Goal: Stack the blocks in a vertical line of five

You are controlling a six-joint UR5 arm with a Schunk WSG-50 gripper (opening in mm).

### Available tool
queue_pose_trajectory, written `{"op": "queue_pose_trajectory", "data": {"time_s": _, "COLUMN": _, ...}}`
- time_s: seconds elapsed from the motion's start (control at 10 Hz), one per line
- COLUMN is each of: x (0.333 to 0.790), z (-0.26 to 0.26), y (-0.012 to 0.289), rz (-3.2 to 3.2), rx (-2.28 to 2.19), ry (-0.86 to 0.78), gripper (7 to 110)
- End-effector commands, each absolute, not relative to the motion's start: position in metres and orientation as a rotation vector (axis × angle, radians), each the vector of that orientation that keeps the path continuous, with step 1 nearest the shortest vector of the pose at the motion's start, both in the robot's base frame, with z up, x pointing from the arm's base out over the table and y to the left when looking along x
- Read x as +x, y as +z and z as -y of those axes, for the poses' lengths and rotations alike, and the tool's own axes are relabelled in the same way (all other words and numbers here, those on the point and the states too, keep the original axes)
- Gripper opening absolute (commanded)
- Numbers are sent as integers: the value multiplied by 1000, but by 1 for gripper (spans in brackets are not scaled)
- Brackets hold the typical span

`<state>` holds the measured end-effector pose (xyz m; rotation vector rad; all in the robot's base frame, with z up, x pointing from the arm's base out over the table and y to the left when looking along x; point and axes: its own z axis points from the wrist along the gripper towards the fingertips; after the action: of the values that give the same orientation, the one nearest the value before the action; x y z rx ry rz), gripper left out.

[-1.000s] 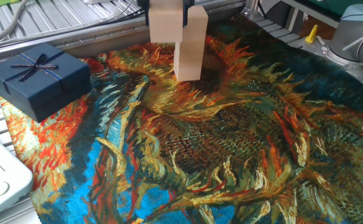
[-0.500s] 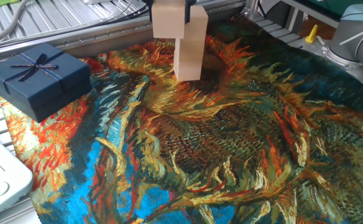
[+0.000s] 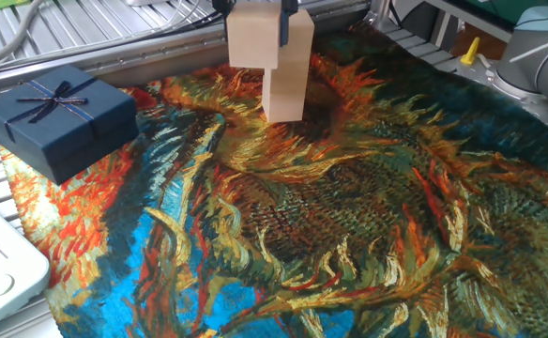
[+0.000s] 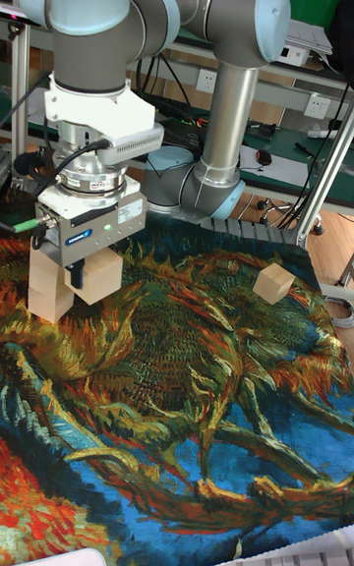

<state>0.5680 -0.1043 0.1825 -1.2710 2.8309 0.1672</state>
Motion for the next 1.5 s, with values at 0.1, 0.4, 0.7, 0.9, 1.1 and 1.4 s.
{"op": "queue_pose_trajectory", "data": {"time_s": 0.1, "x": 571, "z": 142, "y": 179, "rz": -2834, "rx": -1372, "ry": 204, "gripper": 7}}
{"op": "queue_pose_trajectory", "data": {"time_s": 0.4, "x": 547, "z": 230, "y": 199, "rz": -2890, "rx": -1549, "ry": 1, "gripper": 7}}
{"op": "queue_pose_trajectory", "data": {"time_s": 0.7, "x": 504, "z": 223, "y": 206, "rz": -2915, "rx": -1474, "ry": 17, "gripper": 7}}
{"op": "queue_pose_trajectory", "data": {"time_s": 0.9, "x": 505, "z": 213, "y": 209, "rz": -2863, "rx": -1508, "ry": 64, "gripper": 7}}
{"op": "queue_pose_trajectory", "data": {"time_s": 1.1, "x": 518, "z": 201, "y": 208, "rz": -2862, "rx": -1404, "ry": 53, "gripper": 7}}
{"op": "queue_pose_trajectory", "data": {"time_s": 1.4, "x": 523, "z": 189, "y": 209, "rz": -2843, "rx": -1385, "ry": 82, "gripper": 7}}
